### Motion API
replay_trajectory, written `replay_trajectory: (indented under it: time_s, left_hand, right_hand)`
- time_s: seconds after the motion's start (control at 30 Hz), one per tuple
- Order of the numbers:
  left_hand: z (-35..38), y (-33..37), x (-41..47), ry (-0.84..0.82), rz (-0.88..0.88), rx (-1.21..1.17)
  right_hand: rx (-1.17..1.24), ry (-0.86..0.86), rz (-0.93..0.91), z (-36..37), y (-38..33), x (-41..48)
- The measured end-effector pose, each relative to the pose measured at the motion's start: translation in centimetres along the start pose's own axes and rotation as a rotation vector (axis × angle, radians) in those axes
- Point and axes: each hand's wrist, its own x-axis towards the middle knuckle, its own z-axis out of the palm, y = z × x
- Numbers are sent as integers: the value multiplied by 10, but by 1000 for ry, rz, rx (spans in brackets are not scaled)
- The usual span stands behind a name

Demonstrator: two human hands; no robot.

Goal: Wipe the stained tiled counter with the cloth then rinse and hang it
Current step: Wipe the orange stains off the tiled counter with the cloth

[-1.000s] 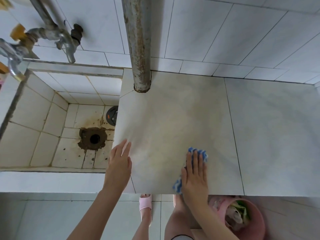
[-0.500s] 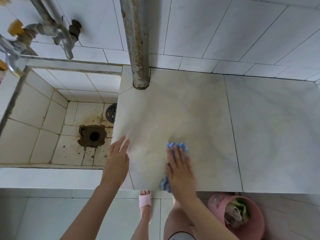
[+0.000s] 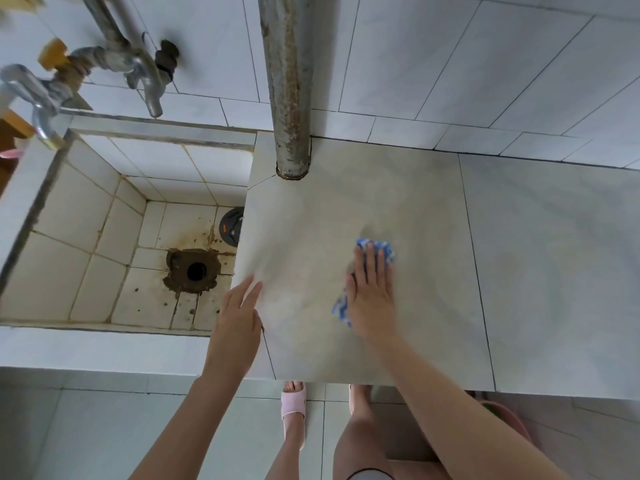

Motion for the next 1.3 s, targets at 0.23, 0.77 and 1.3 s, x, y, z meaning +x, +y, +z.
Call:
replay_trajectory:
  time_s: [0.23,0.77,1.3]
  left_hand:
    - [-4,-21,-24,40,-18,50]
    - [-5,-36,-50,43,-13,13]
    - [-15,-50,-52,115,-111,-124]
  right_hand:
    - [37,-81,-227,6,-70,9]
    - [-55,-71,-384,-2,-14,-21]
    - [51,-131,-556,12,-136,-67]
